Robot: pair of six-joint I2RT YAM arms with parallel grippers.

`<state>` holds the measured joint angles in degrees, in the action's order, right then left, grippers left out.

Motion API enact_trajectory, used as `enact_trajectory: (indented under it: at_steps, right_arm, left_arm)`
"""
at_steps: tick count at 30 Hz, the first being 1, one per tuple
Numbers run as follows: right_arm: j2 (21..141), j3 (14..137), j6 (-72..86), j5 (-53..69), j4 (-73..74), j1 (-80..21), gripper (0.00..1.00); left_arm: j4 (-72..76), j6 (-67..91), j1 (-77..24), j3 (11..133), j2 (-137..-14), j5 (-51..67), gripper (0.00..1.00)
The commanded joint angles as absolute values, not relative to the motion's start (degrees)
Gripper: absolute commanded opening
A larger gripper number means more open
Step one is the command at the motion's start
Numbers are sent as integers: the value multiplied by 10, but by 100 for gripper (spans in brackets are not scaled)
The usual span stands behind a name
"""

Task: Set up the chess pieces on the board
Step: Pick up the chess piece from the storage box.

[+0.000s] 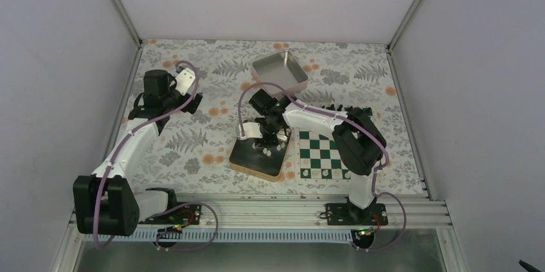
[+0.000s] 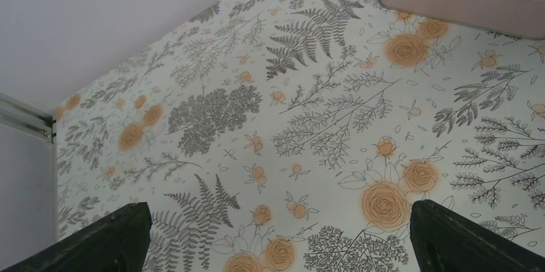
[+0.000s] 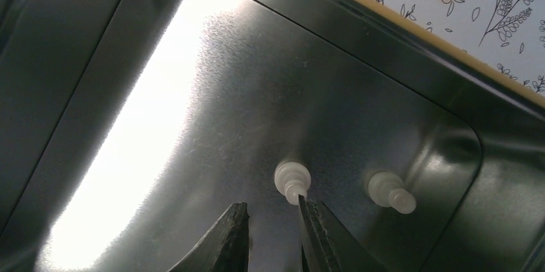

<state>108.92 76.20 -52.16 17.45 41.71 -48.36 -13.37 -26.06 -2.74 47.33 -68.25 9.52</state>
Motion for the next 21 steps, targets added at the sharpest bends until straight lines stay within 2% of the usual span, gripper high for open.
enact_trajectory:
  at_steps: [1, 16, 21]
  right_arm:
    - [1093, 753, -512, 175, 387, -489, 23]
    - [1131, 757, -510, 170, 369, -489, 21]
    - [1123, 762, -503, 180, 368, -490, 10]
  left_arm:
    - [-125, -253, -29, 474, -675, 106, 100]
    - [-127, -254, -29, 473, -673, 109, 100]
    - [-127, -254, -29, 471, -673, 109, 100]
